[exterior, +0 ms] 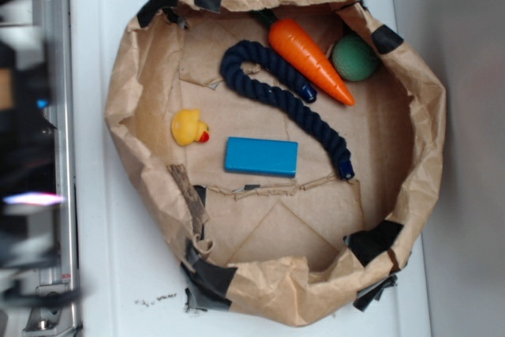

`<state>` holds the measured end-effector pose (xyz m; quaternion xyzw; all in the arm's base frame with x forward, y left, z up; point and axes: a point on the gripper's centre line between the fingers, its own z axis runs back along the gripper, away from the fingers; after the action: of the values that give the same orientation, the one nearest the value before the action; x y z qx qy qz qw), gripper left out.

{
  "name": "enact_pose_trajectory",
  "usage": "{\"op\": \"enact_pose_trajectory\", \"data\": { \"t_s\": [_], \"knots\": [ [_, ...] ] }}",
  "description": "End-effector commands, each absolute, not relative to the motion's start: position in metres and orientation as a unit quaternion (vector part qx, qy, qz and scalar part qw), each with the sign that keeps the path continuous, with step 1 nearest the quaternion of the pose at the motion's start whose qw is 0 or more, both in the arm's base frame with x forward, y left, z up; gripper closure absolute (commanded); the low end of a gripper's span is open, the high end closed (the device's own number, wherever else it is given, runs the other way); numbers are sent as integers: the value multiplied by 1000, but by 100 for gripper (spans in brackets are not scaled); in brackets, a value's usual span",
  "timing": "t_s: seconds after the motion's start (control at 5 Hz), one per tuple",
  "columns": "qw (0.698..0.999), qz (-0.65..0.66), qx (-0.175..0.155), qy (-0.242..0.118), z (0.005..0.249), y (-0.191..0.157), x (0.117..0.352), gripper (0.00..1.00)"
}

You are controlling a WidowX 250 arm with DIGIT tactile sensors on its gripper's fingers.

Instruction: Grab the blue block.

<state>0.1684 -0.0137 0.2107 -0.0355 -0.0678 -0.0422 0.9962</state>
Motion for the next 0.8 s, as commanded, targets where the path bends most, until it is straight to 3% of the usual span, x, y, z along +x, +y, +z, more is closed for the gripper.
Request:
{"op": "enact_pose_trajectory", "data": {
  "t_s": [0.0,0.2,0.4,0.6],
  "knots": [
    [996,-43,-42,-72,153,-5,268,0],
    [999,-49,-10,-15,98,-9,302,0],
    [997,-82,-4,16,58,-20,281,0],
    [991,-127,-30,43,34,-22,254,0]
  ]
}}
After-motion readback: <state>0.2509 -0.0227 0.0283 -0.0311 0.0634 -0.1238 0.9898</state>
